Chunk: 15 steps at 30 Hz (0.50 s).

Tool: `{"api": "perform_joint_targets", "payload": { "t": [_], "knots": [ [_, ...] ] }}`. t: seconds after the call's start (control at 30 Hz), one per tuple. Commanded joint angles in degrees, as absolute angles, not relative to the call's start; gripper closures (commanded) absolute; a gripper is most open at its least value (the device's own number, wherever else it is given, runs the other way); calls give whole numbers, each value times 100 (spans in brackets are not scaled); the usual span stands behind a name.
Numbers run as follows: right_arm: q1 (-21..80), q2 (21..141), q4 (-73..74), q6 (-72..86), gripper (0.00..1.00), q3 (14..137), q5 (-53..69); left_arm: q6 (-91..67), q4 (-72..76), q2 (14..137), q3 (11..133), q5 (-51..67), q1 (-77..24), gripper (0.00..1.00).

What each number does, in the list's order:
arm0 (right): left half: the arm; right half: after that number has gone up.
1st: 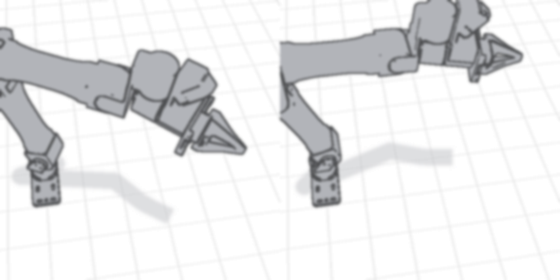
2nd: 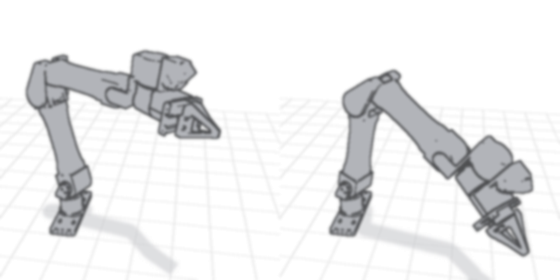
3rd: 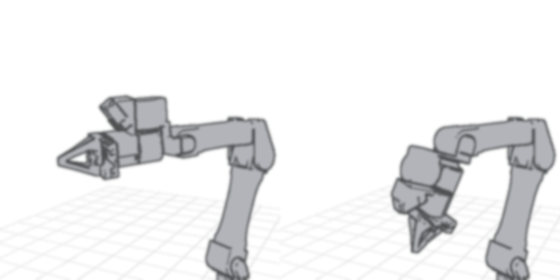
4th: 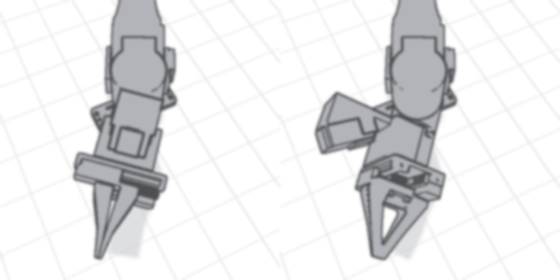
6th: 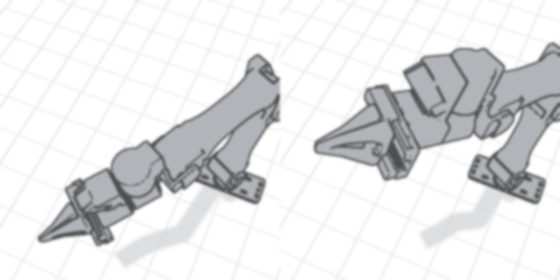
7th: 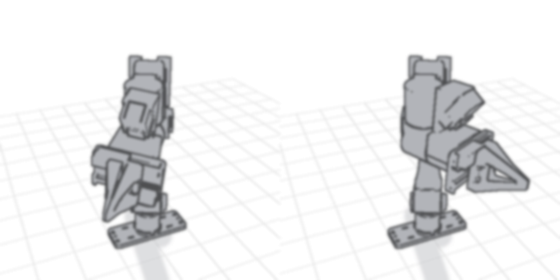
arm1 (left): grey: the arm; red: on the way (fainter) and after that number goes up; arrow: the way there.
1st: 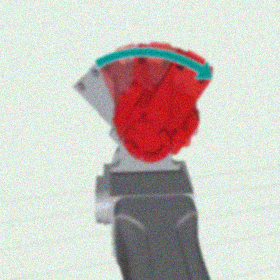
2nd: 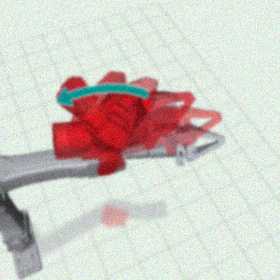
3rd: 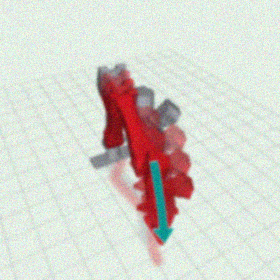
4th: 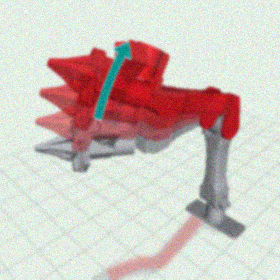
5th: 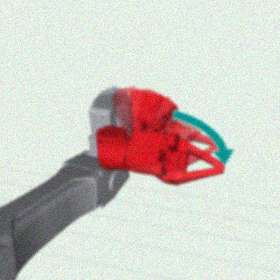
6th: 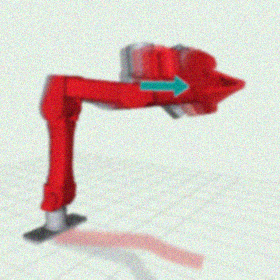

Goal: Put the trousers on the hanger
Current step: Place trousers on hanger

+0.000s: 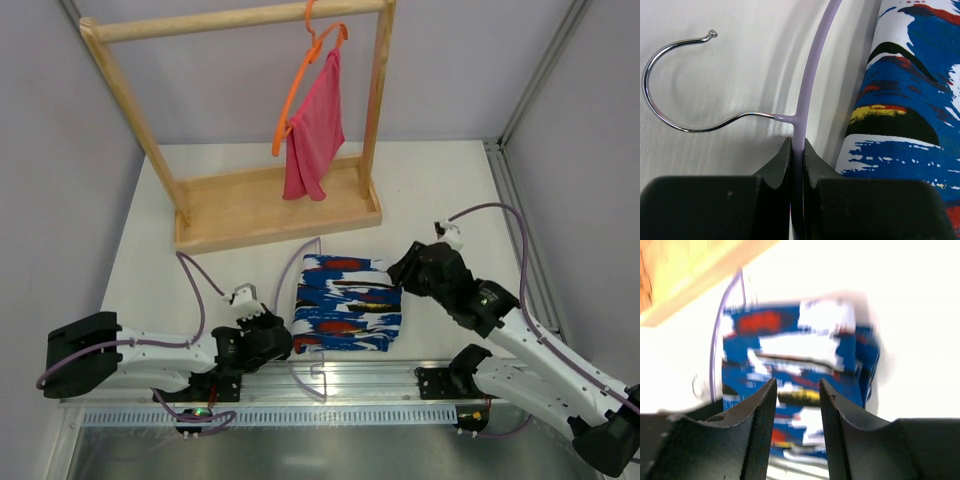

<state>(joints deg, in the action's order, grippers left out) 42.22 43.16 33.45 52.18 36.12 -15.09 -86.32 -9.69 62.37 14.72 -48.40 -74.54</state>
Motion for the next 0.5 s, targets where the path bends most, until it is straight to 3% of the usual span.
{"api": "perform_joint_targets", "payload": {
  "t": [0.0, 0.23, 0.3, 0.47],
  "knots": [
    [3613, 4885, 3421, 4300, 58, 3990, -1654, -8561, -1257, 6389, 1441, -4729, -7427, 99],
    [3489, 6204, 2122, 4772, 73, 2799, -1415, -8508, -1177, 6565, 1538, -4676, -7427, 100],
    [3489, 6327, 1664, 4877, 76, 2288, -1275, -8508, -1221, 6539, 1547, -4676, -7427, 100],
    [3489, 5987, 2135, 4966, 77, 2232, -1608, -8560, -1239, 6337, 1477, -4676, -7427, 100]
  ]
}}
